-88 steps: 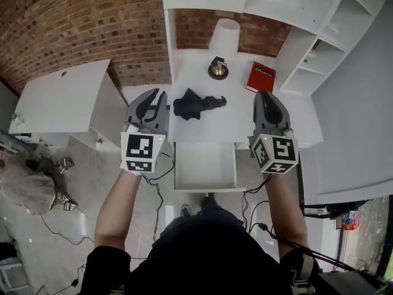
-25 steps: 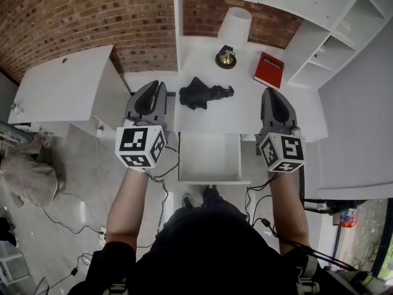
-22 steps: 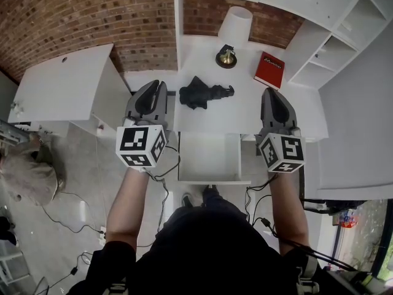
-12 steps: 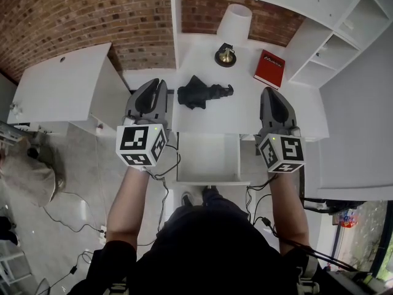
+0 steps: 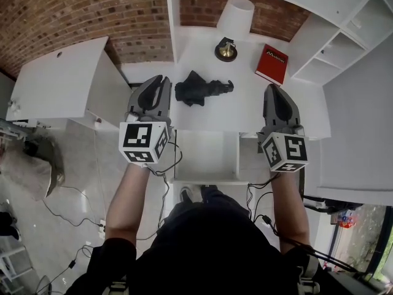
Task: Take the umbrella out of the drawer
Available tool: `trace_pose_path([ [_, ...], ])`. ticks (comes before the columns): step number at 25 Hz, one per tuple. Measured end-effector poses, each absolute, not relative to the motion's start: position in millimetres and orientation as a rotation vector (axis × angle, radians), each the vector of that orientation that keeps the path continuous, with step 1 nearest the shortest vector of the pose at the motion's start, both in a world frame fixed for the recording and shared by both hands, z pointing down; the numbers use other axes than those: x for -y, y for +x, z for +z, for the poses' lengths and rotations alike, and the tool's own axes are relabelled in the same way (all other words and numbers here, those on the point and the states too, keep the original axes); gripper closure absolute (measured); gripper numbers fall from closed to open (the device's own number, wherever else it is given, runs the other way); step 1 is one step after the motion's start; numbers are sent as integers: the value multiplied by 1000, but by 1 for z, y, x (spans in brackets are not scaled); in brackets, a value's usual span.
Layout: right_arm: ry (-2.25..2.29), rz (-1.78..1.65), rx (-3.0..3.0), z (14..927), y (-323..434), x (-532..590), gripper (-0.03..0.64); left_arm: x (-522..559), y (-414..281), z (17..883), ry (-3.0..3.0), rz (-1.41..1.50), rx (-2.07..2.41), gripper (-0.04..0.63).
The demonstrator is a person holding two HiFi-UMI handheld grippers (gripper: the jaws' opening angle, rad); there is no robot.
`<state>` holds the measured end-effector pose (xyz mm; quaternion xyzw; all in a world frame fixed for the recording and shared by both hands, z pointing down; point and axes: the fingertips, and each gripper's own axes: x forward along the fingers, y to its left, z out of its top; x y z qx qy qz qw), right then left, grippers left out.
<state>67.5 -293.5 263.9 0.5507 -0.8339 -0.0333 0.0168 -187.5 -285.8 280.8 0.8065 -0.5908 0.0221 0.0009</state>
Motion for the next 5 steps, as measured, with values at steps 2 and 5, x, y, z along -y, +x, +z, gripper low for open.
trace_pose_path([
  [2, 1708, -100, 2597, 265, 69, 300, 617, 292, -185, 283, 2532, 73, 1854, 555],
  [5, 1703, -97, 2602, 267, 71, 309, 617, 302, -183, 285, 2528, 78, 1857, 554],
])
